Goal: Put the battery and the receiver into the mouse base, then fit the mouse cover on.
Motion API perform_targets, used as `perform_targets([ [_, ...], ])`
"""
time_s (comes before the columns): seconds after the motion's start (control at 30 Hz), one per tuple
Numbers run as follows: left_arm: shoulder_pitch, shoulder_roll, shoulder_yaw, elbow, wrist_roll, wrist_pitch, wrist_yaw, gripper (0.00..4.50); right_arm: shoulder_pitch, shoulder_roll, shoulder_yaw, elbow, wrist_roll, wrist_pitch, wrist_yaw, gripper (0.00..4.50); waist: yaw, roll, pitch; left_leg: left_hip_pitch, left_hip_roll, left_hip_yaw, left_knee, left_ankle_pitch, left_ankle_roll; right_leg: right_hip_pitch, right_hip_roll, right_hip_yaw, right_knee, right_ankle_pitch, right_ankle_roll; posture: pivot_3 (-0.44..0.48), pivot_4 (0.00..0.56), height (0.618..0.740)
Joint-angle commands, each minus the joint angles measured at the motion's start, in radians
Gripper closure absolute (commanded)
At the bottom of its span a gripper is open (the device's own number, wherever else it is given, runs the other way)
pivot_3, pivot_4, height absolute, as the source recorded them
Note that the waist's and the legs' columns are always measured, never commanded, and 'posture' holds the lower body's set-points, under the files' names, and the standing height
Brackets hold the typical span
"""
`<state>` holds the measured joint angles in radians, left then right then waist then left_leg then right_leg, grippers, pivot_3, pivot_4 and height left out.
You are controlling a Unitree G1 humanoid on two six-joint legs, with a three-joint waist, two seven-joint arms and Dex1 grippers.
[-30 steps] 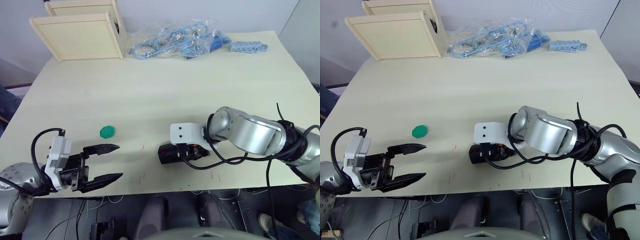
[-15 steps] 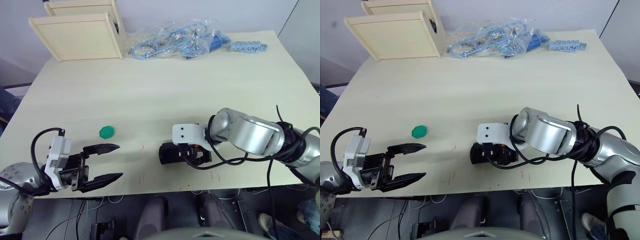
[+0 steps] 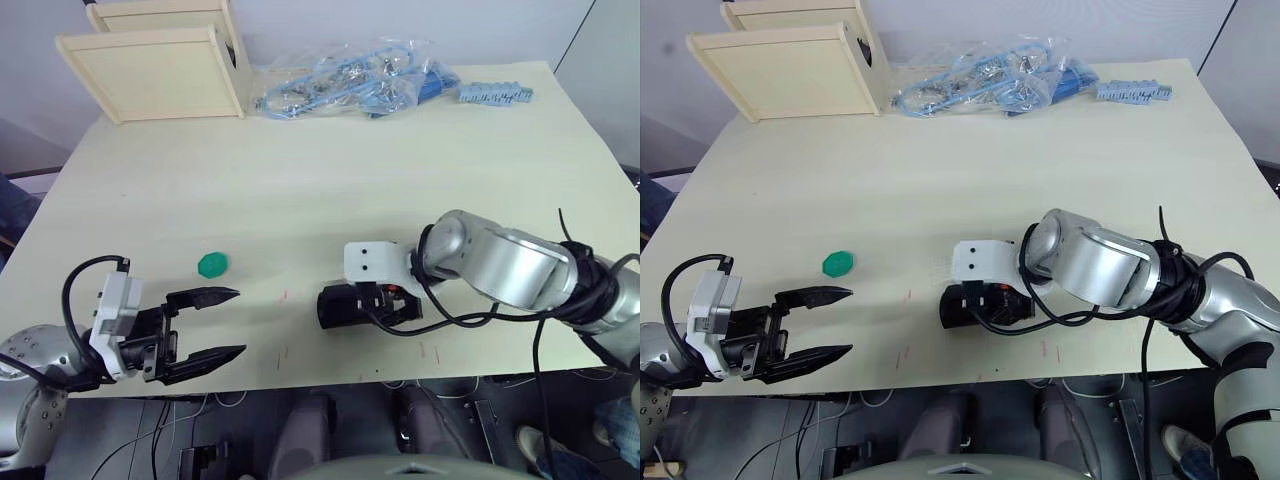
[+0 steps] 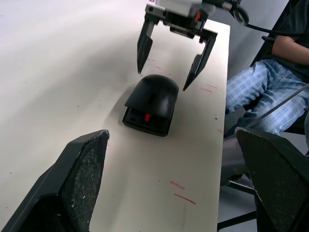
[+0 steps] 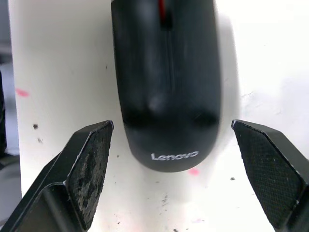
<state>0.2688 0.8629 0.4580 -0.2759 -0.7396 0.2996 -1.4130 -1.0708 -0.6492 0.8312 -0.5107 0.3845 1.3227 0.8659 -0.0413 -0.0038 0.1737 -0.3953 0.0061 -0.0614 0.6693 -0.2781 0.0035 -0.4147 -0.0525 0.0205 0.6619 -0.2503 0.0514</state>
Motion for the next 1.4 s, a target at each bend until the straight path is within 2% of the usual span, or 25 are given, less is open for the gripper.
perform_targets([
  [0.03,-0.007,0.003,0.014,-0.020,-0.014,-0.001,-0.001,0.00,0.040,-0.025,-0.097,-0.062,0.024,-0.041,0.010,0.39,0.001,0.000,0.000,0.000,0.000,0.000,0.000,0.000,0.000,0.000,0.000,0.000,0.000,0.000,0.000,0.000,0.150,0.740],
  [0.17,-0.012,0.006,0.014,-0.018,-0.015,0.002,-0.002,0.00,0.156,-0.091,-0.174,-0.105,0.018,-0.166,0.024,0.39,0.003,0.000,0.000,0.000,0.000,0.000,0.000,0.000,0.000,0.000,0.000,0.000,0.000,0.000,0.000,0.000,0.150,0.740],
  [0.3,-0.018,0.008,0.013,-0.014,-0.016,0.005,-0.005,0.00,0.335,-0.054,-0.338,-0.120,0.057,-0.357,0.020,0.39,0.002,-0.001,-0.001,0.000,0.000,0.000,0.000,0.000,0.000,0.001,0.000,-0.001,0.000,0.000,0.000,0.000,0.150,0.740],
  [0.37,-0.024,0.011,0.013,-0.008,-0.015,0.007,-0.008,0.00,0.473,-0.028,-0.437,-0.115,0.090,-0.490,0.032,0.39,0.000,-0.002,-0.001,0.000,0.000,0.001,0.000,0.000,0.000,0.001,0.001,0.000,0.000,0.000,0.000,0.000,0.150,0.740],
  [0.5,-0.035,0.014,0.014,-0.003,-0.014,0.012,-0.011,0.00,0.615,-0.009,-0.512,-0.052,0.104,-0.690,0.111,0.39,0.004,-0.003,-0.001,0.000,0.000,0.001,0.001,0.000,0.000,0.002,0.000,0.000,0.000,0.000,0.000,0.000,0.150,0.740],
  [0.9,-0.063,0.016,0.005,0.005,-0.012,0.023,-0.013,0.00,0.701,0.068,-0.513,0.159,0.036,-0.886,0.155,0.39,0.003,-0.005,-0.001,0.003,0.001,0.002,0.001,0.000,0.000,0.003,0.002,0.002,0.001,0.000,0.000,0.000,0.150,0.740],
  [1.07,-0.065,0.017,0.006,0.003,-0.010,0.025,-0.016,0.00,0.697,0.083,-0.503,0.279,-0.005,-0.988,0.220,0.39,0.003,-0.005,-0.001,0.003,0.001,0.002,0.001,0.000,0.000,0.003,0.002,0.002,0.001,0.000,0.000,0.000,0.150,0.740],
  [1.4,-0.069,0.017,0.006,0.001,-0.008,0.026,-0.012,0.00,0.685,0.121,-0.501,0.387,-0.049,-1.061,0.276,0.39,0.004,-0.005,-0.001,0.003,0.001,0.002,0.001,0.000,0.000,0.003,0.002,0.002,0.001,0.000,0.000,0.000,0.150,0.740],
])
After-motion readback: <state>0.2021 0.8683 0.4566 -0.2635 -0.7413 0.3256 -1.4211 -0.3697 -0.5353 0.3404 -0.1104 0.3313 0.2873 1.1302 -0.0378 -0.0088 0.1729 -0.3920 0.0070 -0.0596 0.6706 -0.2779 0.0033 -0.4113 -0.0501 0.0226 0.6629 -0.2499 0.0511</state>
